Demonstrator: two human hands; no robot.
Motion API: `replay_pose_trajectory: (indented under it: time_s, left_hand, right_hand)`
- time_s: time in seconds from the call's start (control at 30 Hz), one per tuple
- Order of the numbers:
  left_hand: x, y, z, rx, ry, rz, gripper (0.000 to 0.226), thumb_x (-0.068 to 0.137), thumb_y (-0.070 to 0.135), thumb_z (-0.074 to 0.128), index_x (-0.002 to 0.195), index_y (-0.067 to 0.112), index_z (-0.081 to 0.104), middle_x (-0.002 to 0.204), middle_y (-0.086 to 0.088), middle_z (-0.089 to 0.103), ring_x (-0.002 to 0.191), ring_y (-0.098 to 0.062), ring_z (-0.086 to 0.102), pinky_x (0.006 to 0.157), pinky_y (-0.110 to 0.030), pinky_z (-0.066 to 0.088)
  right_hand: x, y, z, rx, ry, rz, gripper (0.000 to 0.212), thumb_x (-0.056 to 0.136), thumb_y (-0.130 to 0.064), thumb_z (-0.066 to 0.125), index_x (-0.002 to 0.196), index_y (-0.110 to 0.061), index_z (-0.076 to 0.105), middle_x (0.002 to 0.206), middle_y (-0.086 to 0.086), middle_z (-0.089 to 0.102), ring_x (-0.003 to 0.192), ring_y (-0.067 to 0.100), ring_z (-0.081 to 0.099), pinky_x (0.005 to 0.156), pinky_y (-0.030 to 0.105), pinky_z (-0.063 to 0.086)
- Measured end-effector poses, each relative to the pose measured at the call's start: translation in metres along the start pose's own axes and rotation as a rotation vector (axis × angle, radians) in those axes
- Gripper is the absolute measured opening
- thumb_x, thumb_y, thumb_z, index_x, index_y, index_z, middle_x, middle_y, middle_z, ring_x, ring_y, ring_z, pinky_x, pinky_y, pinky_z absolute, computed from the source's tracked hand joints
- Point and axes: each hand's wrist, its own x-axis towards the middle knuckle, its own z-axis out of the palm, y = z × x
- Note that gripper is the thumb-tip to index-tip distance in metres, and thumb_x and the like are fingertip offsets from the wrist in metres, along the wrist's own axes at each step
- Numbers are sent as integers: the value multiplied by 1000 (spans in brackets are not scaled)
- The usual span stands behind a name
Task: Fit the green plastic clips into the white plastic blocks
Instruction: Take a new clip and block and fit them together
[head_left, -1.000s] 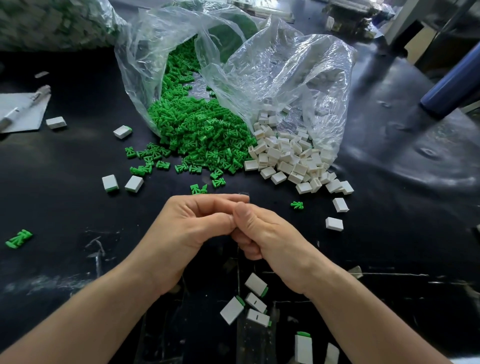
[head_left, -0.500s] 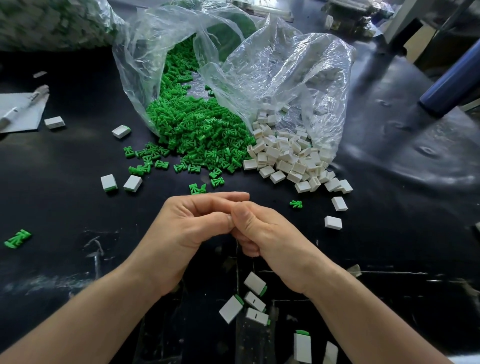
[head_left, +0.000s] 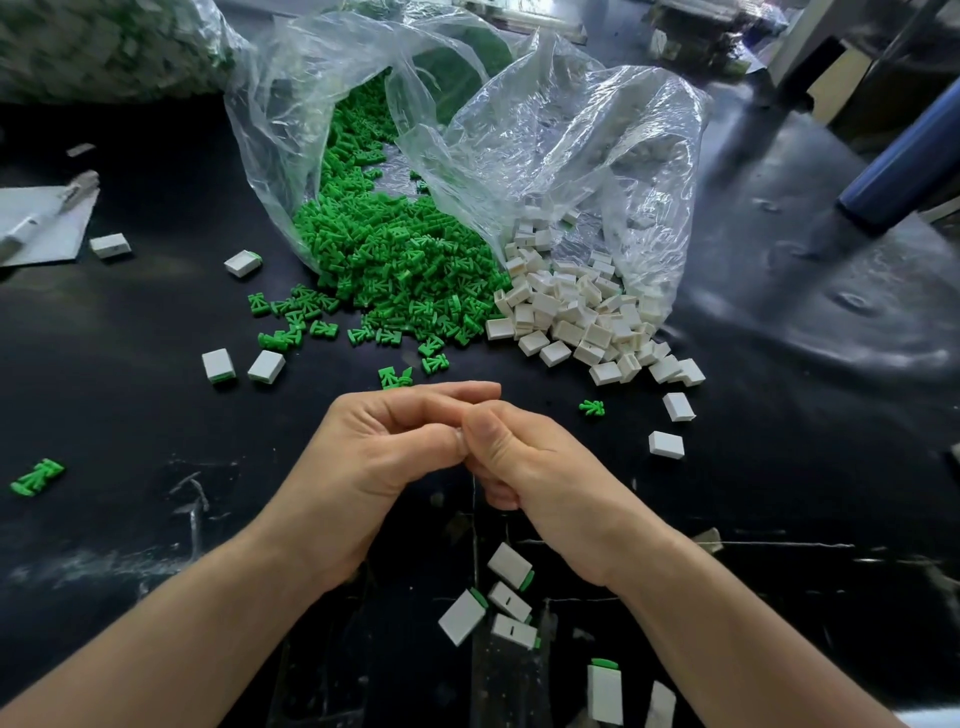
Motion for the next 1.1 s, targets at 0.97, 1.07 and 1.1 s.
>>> replay_pose_trajectory:
  time_s: [0.97,1.07,1.1]
  left_hand:
    - [2,3,-3,190,75,-103,26,51,28,71,74,16,75,63,-3,69,54,-6,61,43,-14,42]
    - [-2,4,-1,313,-67,-117,25,54,30,73,74,17,74,60,-2,68,52,-4,58,44,-14,40]
    - [-3,5,-1,350,-156,-138,22,57,30,76,75,17,75,61,-1,68,53,-3,57,46,-13,41]
  right_hand:
    - [11,8,-23,-259,312,-27,37,87,-47,49,70,-18,64,48,-13,50,48,-2,44,52,21,33]
    - [12,12,-25,-391,388,-53,27,87,-38,55,71,-18,62,54,-9,52,54,0,47,57,20,39]
    - [12,13,-25,-429,401,-60,24,87,-37,56,71,-21,61,54,-10,52,55,-1,47,56,15,37]
